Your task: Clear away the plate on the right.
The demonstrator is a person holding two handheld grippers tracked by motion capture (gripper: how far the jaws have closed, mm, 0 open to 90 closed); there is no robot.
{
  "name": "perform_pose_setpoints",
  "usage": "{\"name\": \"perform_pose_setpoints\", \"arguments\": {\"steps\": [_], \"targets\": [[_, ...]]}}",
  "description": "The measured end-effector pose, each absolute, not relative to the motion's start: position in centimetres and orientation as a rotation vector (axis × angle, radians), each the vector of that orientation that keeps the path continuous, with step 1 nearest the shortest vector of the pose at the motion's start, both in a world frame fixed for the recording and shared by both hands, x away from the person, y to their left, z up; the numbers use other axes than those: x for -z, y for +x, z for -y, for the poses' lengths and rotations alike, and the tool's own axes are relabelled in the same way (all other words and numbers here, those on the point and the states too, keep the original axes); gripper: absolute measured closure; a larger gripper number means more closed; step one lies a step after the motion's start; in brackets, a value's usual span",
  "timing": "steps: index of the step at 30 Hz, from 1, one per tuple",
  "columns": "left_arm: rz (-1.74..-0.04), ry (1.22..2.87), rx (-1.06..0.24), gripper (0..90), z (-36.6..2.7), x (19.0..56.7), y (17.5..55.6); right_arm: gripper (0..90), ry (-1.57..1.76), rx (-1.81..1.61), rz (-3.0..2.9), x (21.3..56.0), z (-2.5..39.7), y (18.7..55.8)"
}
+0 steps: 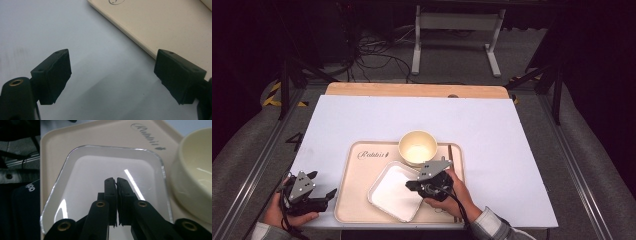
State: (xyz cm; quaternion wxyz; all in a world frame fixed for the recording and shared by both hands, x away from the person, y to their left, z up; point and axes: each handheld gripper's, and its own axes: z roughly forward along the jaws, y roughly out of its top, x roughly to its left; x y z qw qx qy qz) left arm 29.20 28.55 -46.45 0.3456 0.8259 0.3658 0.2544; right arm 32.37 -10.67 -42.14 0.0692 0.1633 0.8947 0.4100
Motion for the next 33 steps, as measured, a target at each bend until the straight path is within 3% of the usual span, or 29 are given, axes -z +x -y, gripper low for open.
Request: {"name": "perform_pose_setpoints", "arguments": {"steps": [13, 20, 33], "targets": [[-0.947, 2.142, -0.661, 15.0, -28.6, 46.4, 29.2, 87.1, 0.247, -1.052, -2.916, 43.9, 8.5, 28.4], [-0.947, 2.142, -0.663, 15.0, -28.6, 46.3, 29.2, 87.0, 0.264, -1.015, -2.932, 44.0, 10.2, 28.2], [-0.949, 2.148, -0.659, 14.9, -28.5, 46.4, 29.3, 78.9, 0.375, -1.023, -2.899, 44.2, 14.5, 27.7]]}}
